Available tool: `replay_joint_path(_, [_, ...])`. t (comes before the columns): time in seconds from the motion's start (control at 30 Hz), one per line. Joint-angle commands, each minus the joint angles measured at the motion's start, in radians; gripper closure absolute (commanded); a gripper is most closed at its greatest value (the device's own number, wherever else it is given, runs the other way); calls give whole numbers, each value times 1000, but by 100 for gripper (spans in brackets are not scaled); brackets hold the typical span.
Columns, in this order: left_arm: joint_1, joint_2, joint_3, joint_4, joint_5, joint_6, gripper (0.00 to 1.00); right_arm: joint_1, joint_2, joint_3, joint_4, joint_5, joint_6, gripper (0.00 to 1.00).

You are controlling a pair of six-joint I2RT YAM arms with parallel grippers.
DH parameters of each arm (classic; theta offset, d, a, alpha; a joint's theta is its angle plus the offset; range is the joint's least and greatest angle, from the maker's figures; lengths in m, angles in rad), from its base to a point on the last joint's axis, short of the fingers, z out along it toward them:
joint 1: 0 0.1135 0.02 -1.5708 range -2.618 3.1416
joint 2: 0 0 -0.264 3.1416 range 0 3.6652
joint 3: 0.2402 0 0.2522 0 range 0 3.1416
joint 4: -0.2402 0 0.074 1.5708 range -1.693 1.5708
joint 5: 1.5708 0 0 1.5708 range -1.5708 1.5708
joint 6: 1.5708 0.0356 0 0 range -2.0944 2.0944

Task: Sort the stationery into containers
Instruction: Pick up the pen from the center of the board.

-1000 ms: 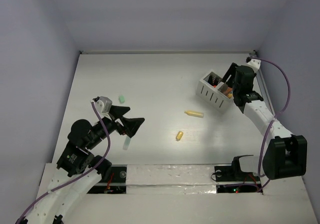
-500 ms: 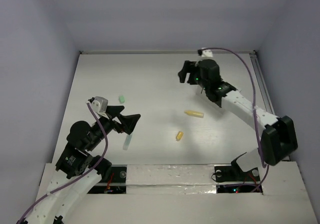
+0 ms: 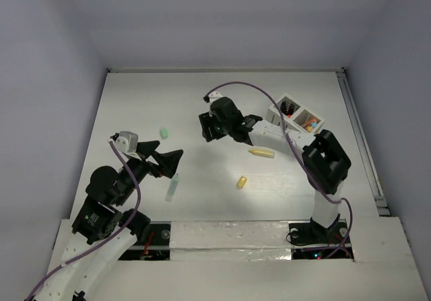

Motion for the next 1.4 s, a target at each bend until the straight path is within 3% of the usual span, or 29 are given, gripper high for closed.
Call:
replay_joint_path(0.0, [-7, -12, 30, 37, 12, 13, 1, -42, -158, -88, -159, 163, -87, 40])
replay_joint_path(0.13, [-7, -19, 29, 40, 17, 14, 1, -123, -310, -245, -322, 159, -145, 40])
replay_joint_path(0.3, [-16, -12, 29, 40, 20, 13, 1, -249, -417, -380, -382, 15, -246, 22])
replay_joint_path(0.47, [-16, -6, 27, 43, 23, 11, 1, -249, -276, -311, -431, -36, -386, 8])
replay_joint_path(0.73, [-16, 1, 30, 40, 23, 11, 1, -301, -123, -249, -477, -107, -437, 8])
replay_joint_path(0.83, [-16, 3, 29, 40, 22, 11, 1, -324, -91, -237, -466, -121, -444, 14])
replay_joint_path(0.87, [-16, 4, 30, 40, 22, 11, 1, -333, -81, -227, -465, -134, -443, 28])
replay_joint_path(1.07, [-16, 12, 27, 41, 26, 11, 1, -333, -54, -228, -454, -205, -418, 57])
replay_joint_path(1.13, [-16, 17, 25, 43, 31, 13, 1, -333, -69, -245, -430, -214, -412, 73])
replay_joint_path(1.27, [-16, 29, 21, 55, 63, 14, 4, -333, -107, -254, -365, -185, -382, 89])
replay_joint_path(1.3, [-16, 34, 19, 64, 72, 16, 4, -333, -119, -251, -327, -162, -372, 99])
replay_joint_path(1.37, [-16, 47, 18, 73, 100, 17, 5, -333, -161, -236, -278, -148, -330, 100])
